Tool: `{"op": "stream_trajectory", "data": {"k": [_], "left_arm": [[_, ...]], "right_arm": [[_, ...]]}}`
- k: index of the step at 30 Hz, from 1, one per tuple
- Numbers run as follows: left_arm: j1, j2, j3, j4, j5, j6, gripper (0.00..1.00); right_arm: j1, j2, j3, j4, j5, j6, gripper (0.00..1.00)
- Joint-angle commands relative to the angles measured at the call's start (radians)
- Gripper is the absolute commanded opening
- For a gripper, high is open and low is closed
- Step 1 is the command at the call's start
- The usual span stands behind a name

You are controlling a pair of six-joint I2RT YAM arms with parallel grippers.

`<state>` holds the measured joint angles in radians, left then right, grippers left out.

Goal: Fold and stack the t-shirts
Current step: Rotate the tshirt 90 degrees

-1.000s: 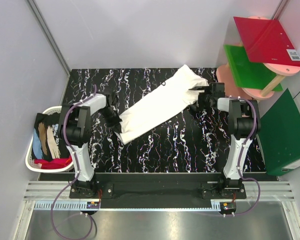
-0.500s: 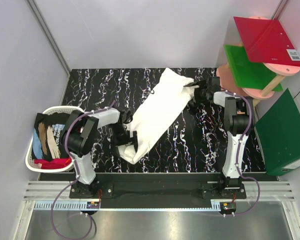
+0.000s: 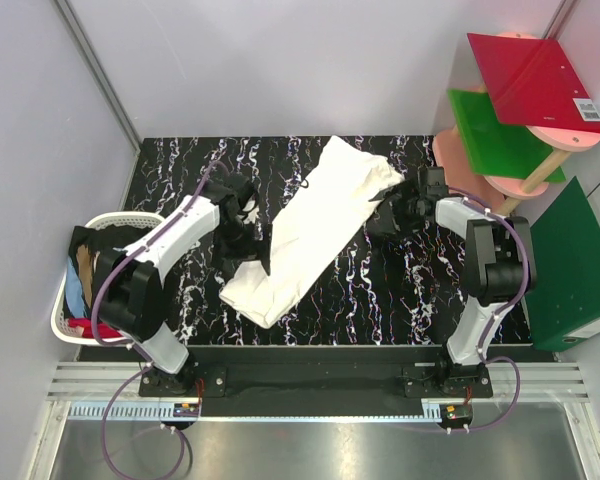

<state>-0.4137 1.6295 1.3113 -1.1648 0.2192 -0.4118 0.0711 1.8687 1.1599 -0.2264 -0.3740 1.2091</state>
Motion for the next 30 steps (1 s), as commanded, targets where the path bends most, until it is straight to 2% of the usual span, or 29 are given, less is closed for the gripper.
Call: {"op": "stream_trajectory", "data": {"k": [1,7,11,13,14,16,17,21,24,30], "left_arm": [[0.009,0.003,0.103,0.033,-0.092,0.005,0.99],[0.076,0.118,0.275,0.079,-0.08,-0.082,0.99],[0.108,0.148,0.356,0.074,-0.092,-0.091,0.99],[0.124,0.145,0.362,0.071,-0.089,-0.093,0.99],[0.137,0.142,0.361,0.068,-0.086,-0.094,0.99],[0.15,0.129,0.356,0.07,-0.087,-0.096,0.99],[0.159,0.125,0.352,0.068,-0.092,-0.099,0.99],[0.174,0.109,0.345,0.068,-0.095,-0.104,0.99],[0.177,0.109,0.347,0.068,-0.095,-0.114,0.99],[0.177,0.139,0.342,0.07,-0.098,-0.139,0.99]], "right_arm": [[0.001,-0.026,0.032,-0.045,0.099,-0.065,1.0],[-0.001,0.093,0.162,-0.062,0.162,-0.08,0.99],[-0.001,0.191,0.283,-0.064,0.17,-0.092,0.91],[0.001,0.25,0.328,-0.062,0.158,-0.098,0.8],[0.001,0.263,0.36,-0.064,0.156,-0.097,0.69],[0.001,0.3,0.388,-0.07,0.161,-0.091,0.62],[0.001,0.308,0.412,-0.086,0.165,-0.091,0.48],[0.009,0.339,0.457,-0.111,0.213,-0.102,0.26],[0.022,0.363,0.507,-0.123,0.224,-0.132,0.23],[0.048,0.457,0.652,-0.123,0.207,-0.213,0.24]]}}
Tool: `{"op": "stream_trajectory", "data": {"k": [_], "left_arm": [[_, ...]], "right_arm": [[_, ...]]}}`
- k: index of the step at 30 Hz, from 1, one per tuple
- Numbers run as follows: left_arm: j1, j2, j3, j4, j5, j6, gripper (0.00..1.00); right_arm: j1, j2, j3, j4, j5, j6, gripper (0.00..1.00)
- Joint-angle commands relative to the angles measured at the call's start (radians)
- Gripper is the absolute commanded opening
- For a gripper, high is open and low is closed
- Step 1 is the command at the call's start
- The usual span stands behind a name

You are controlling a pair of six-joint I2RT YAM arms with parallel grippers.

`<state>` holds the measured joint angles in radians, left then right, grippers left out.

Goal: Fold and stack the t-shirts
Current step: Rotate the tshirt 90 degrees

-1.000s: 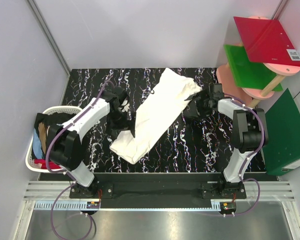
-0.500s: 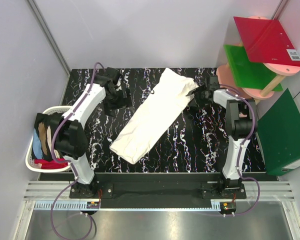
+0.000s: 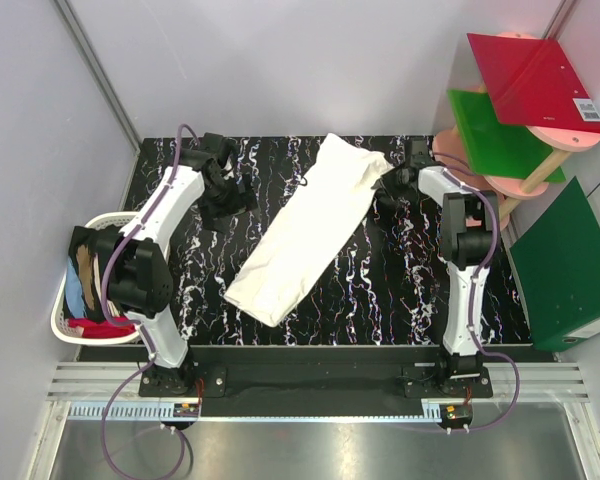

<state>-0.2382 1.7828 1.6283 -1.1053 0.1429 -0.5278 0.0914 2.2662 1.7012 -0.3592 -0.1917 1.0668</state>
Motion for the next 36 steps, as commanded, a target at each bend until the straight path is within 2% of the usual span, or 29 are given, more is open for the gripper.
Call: {"op": "stream_trajectory", "data": {"k": [1,6,9,10,11,13,14,15,17,18,19,20,21,26,32,36], "left_arm": [[0.002,-0.007,0.019,0.009,-0.028,-0.024,0.99],[0.004,0.079,-0.042,0.007,-0.057,-0.034,0.99],[0.005,0.154,-0.071,-0.01,-0.032,-0.054,0.99],[0.005,0.171,-0.091,-0.01,-0.026,-0.063,0.99],[0.005,0.202,-0.099,-0.021,-0.022,-0.07,0.99],[0.004,0.223,-0.134,-0.019,-0.006,-0.083,0.99],[0.004,0.239,-0.146,-0.013,0.003,-0.087,0.99],[0.002,0.247,-0.159,-0.004,0.018,-0.087,0.96],[-0.001,0.257,-0.192,0.037,0.072,-0.084,0.82],[-0.003,0.259,-0.2,0.048,0.087,-0.081,0.68],[-0.006,0.259,-0.22,0.061,0.115,-0.084,0.3],[-0.009,0.263,-0.229,0.073,0.124,-0.086,0.05],[-0.012,0.267,-0.235,0.074,0.13,-0.086,0.0],[-0.047,0.27,-0.315,0.084,0.208,-0.064,0.0],[-0.139,0.259,-0.416,0.12,0.282,-0.032,0.0],[-0.21,0.268,-0.453,0.156,0.331,-0.024,0.0]], "right_arm": [[0.037,0.076,0.154,0.017,0.017,-0.089,0.25],[0.054,0.223,0.305,0.046,-0.052,-0.108,0.28],[0.056,0.28,0.4,0.045,-0.09,-0.117,0.38],[0.056,0.28,0.42,0.04,-0.095,-0.128,0.47],[0.056,0.257,0.422,0.037,-0.089,-0.136,0.64],[0.054,0.211,0.39,0.017,-0.069,-0.18,0.75],[0.056,0.146,0.371,0.011,-0.039,-0.197,0.86],[0.054,0.109,0.345,0.008,-0.022,-0.214,0.89],[0.051,-0.009,0.261,0.008,0.006,-0.258,0.9],[0.044,-0.048,0.233,0.008,0.011,-0.271,0.91],[0.041,-0.084,0.183,0.009,0.015,-0.289,0.91],[0.036,-0.155,0.157,0.009,0.017,-0.297,0.91],[0.031,-0.187,0.132,0.008,0.018,-0.307,0.91],[-0.002,-0.359,0.003,-0.014,-0.006,-0.318,0.91],[-0.002,-0.488,-0.113,-0.087,-0.023,-0.337,0.91],[-0.002,-0.595,-0.272,-0.144,-0.008,-0.344,1.0]]}}
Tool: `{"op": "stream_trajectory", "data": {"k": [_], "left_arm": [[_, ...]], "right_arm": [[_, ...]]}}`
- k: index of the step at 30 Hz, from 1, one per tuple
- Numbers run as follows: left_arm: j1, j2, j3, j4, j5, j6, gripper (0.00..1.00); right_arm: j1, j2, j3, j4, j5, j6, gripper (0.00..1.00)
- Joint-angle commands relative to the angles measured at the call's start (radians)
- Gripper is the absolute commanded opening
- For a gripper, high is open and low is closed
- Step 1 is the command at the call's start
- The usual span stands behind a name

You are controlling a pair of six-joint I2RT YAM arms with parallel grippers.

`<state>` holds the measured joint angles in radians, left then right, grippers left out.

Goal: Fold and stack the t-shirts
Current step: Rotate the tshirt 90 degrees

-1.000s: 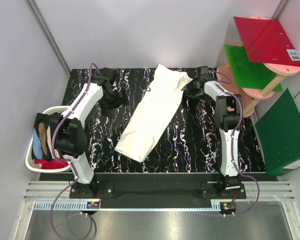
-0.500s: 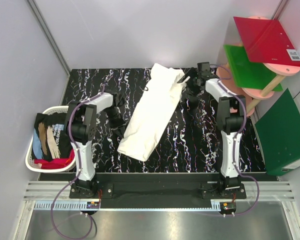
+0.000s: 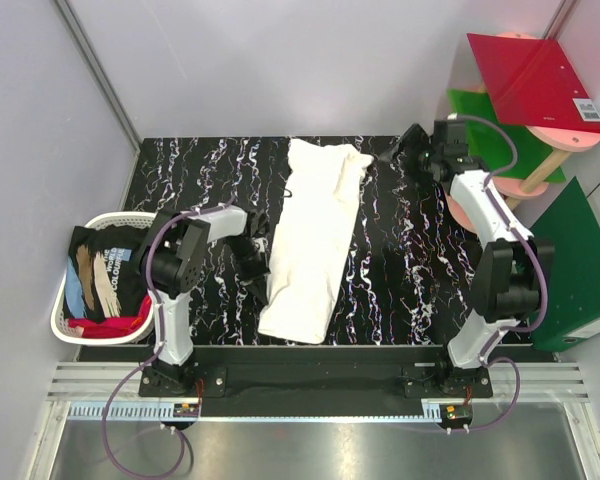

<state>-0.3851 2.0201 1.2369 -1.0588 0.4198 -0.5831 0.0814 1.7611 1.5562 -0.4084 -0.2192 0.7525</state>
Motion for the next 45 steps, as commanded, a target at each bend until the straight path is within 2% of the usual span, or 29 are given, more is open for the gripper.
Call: {"op": "stream_trajectory", "data": {"k": [1,5,11,16,19,20,22,23,25,26,30,33,37,45], "left_arm": [[-0.07,0.028,-0.069,0.132,0.062,0.029,0.0],[-0.097,0.019,-0.093,0.215,0.135,0.043,0.02],[-0.101,0.052,-0.073,0.305,0.186,0.061,0.02],[-0.112,0.092,-0.05,0.385,0.261,0.089,0.03],[-0.124,0.124,-0.04,0.387,0.321,0.109,0.04],[-0.126,0.123,-0.056,0.381,0.321,0.112,0.1],[-0.123,0.083,-0.073,0.309,0.19,0.12,0.32],[-0.118,0.057,-0.103,0.287,0.133,0.121,0.53],[-0.113,-0.056,-0.154,0.264,0.028,0.114,0.77],[-0.11,-0.099,-0.207,0.263,0.005,0.105,0.99],[-0.094,-0.305,-0.298,0.244,-0.05,0.046,0.99],[-0.093,-0.353,-0.338,0.244,-0.046,-0.001,0.99],[-0.101,-0.373,-0.375,0.287,-0.013,-0.047,0.99],[-0.169,-0.336,-0.39,0.381,0.027,-0.135,0.99]], "right_arm": [[0.008,-0.142,-0.16,-0.101,0.018,-0.028,1.0],[0.006,-0.299,-0.367,-0.136,0.003,0.028,1.0],[0.008,-0.54,-0.582,-0.22,-0.104,0.117,1.0],[0.008,-0.742,-0.659,-0.331,-0.114,0.125,1.0],[0.008,-0.804,-0.689,-0.383,-0.157,0.125,1.0],[0.006,-0.813,-0.715,-0.392,-0.172,0.131,1.0],[0.008,-0.822,-0.742,-0.4,-0.222,0.134,1.0],[0.008,-0.821,-0.772,-0.403,-0.244,0.136,1.0],[0.008,-0.812,-0.798,-0.411,-0.308,0.127,1.0],[0.006,-0.81,-0.826,-0.417,-0.322,0.111,1.0],[0.008,-0.81,-0.906,-0.432,-0.388,0.073,1.0],[0.006,-0.795,-0.973,-0.431,-0.43,0.042,1.0],[0.008,-0.779,-1.033,-0.409,-0.462,0.016,1.0],[0.009,-0.723,-1.128,-0.247,-0.526,0.033,1.0]]}}
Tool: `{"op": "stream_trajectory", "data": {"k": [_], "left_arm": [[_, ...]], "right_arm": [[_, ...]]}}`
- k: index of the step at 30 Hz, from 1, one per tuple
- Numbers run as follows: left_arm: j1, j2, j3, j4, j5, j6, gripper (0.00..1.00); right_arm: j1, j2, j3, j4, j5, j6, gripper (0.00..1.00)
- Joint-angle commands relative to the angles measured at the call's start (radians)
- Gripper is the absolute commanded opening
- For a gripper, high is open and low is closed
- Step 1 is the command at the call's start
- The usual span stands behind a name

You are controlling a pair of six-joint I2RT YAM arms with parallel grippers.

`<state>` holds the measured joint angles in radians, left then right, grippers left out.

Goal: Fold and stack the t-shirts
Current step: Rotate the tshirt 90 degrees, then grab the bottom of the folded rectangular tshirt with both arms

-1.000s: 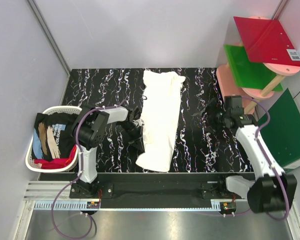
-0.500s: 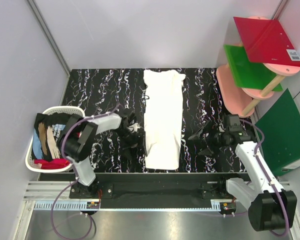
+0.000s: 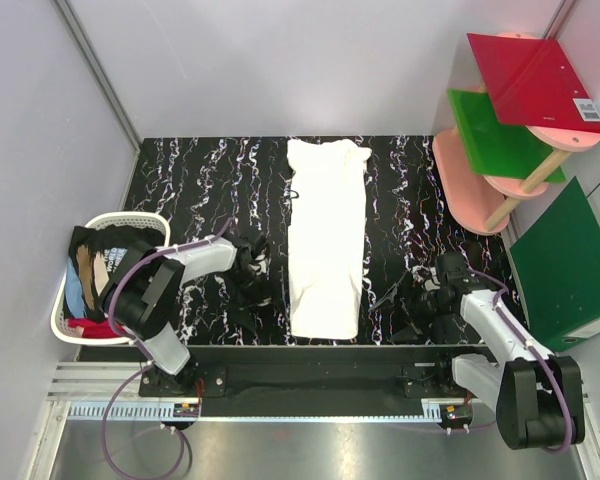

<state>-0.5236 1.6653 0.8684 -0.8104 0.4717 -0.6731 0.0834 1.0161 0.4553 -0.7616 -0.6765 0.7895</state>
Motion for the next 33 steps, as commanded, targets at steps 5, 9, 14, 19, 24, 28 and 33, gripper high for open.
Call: {"op": "stream_trajectory", "data": {"k": [5,9,14,19,24,28,33], "left_arm": [[-0.036,-0.041,-0.008,0.169,-0.044,-0.101,0.99],[-0.036,-0.045,0.026,0.178,-0.041,-0.111,0.99],[-0.05,0.011,0.057,0.186,-0.025,-0.111,0.99],[-0.104,0.074,0.098,0.197,-0.008,-0.12,0.99],[-0.151,0.12,0.126,0.198,0.01,-0.128,0.96],[-0.162,0.134,0.121,0.192,0.013,-0.132,0.22],[-0.161,0.126,0.141,0.116,-0.021,-0.109,0.0]], "right_arm": [[0.019,0.061,-0.049,0.24,-0.087,0.037,1.0],[0.067,0.114,-0.027,0.33,-0.074,0.043,1.0],[0.17,0.228,0.029,0.361,0.003,0.019,1.0],[0.245,0.314,0.092,0.358,0.106,0.001,0.99],[0.303,0.432,0.15,0.355,0.129,-0.006,0.85],[0.317,0.532,0.177,0.358,0.071,-0.021,0.4],[0.317,0.601,0.235,0.32,0.006,-0.029,0.0]]}}
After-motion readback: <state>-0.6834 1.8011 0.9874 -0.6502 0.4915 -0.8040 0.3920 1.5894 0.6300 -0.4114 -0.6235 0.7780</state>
